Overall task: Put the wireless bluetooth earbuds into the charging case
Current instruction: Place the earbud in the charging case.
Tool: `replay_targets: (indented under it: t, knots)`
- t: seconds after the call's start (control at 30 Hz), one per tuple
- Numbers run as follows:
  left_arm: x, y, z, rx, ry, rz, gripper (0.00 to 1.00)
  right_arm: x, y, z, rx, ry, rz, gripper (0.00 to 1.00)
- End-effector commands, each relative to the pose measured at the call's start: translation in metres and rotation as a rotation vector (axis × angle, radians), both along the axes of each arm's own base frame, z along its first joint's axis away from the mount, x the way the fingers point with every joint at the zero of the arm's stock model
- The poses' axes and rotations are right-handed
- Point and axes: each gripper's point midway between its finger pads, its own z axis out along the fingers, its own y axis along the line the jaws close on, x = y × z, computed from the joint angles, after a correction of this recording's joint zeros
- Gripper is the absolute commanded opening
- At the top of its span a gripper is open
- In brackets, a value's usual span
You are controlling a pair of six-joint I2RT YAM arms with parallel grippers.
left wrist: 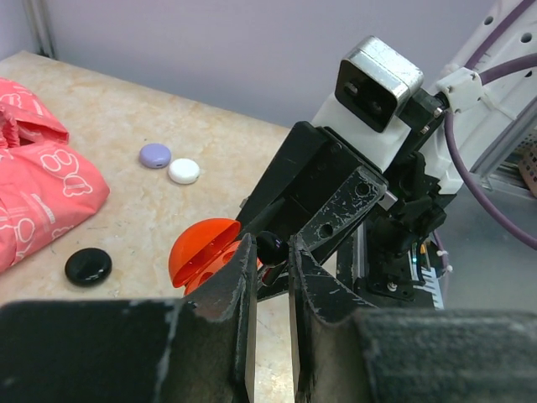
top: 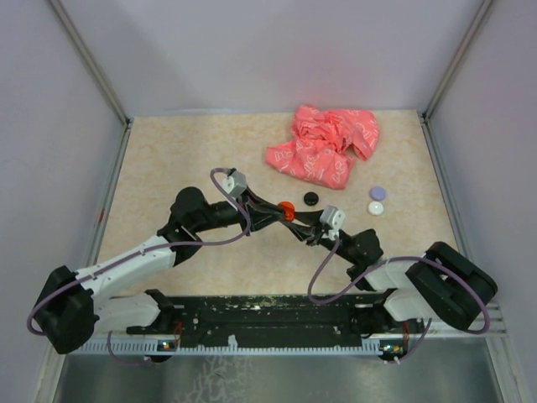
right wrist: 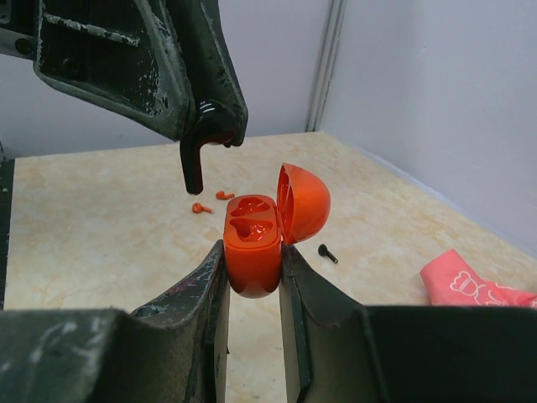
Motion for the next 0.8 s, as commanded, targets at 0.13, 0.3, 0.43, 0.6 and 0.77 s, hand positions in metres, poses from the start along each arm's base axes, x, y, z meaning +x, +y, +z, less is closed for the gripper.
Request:
replay_targets:
  t: [0.13, 0.3, 0.43, 0.6, 0.77]
  knots:
    - [-0.009, -0.009, 0.012, -0.037, -0.07, -0.054, 0.16, -0.012, 0.002, 0.036, 0.098, -0.086, 0.048, 0.0]
    - [-0.007, -0.011, 0.013, -0.037, -0.082, -0.045, 0.16, -0.015, 0.003, 0.038, 0.102, -0.091, 0.065, 0.0]
    - [-0.007, -0.011, 0.016, -0.044, -0.099, -0.043, 0.17, -0.017, 0.004, 0.037, 0.1, -0.092, 0.071, 0.0]
    - [-0.005, -0.01, 0.017, -0.044, -0.117, -0.029, 0.17, -0.018, 0.003, 0.038, 0.106, -0.096, 0.076, 0.0]
    - [-0.006, -0.007, 0.019, -0.046, -0.14, -0.021, 0.17, -0.019, 0.003, 0.038, 0.107, -0.097, 0.078, 0.0]
